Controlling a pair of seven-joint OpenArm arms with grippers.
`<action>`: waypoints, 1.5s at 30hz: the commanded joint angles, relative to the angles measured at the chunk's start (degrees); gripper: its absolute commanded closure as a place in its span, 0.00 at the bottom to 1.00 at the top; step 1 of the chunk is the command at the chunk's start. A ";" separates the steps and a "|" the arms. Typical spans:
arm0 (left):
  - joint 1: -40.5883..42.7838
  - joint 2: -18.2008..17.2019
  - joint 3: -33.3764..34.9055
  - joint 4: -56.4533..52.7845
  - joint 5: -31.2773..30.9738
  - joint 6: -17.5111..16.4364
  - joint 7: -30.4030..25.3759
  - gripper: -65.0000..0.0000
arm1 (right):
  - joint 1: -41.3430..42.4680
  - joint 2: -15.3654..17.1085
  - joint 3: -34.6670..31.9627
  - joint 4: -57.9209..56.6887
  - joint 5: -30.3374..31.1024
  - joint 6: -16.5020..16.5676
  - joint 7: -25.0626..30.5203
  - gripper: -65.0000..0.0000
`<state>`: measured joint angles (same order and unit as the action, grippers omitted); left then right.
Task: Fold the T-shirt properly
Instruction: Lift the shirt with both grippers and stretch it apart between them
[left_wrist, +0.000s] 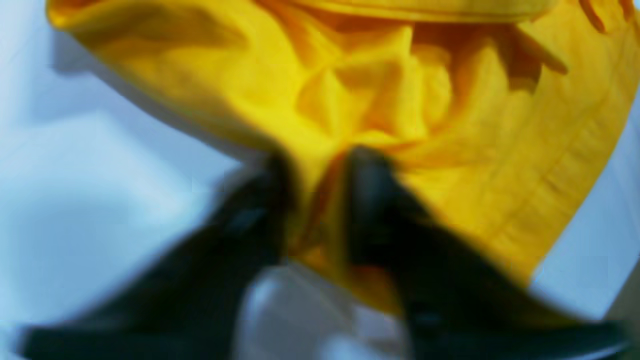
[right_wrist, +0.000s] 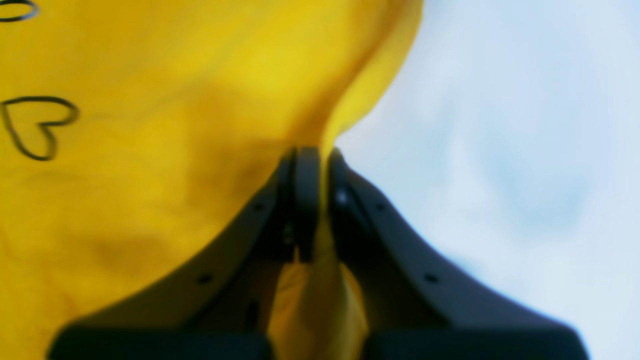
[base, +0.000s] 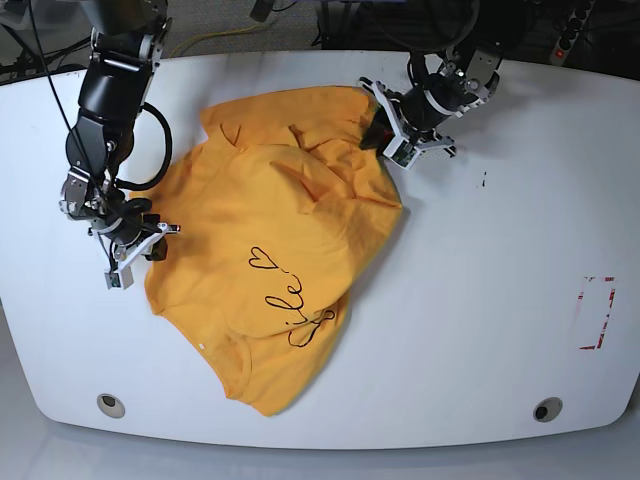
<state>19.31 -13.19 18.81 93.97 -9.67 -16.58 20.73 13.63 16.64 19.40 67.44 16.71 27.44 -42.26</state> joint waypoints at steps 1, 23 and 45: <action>-0.45 -0.04 0.05 -1.36 0.57 -0.17 1.64 1.00 | 1.10 0.81 0.16 2.49 0.65 0.29 0.19 1.00; -2.56 -4.52 -11.47 14.03 2.42 -0.08 9.91 1.00 | 4.70 3.09 0.16 16.30 0.65 0.29 0.19 1.00; -29.46 -12.52 -15.42 21.41 2.51 -5.27 25.99 1.00 | 29.76 8.10 -10.12 14.89 0.57 2.40 -4.03 1.00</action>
<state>-6.00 -25.17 3.81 114.34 -7.11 -21.04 45.50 39.99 23.09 8.88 81.36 17.04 30.24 -47.48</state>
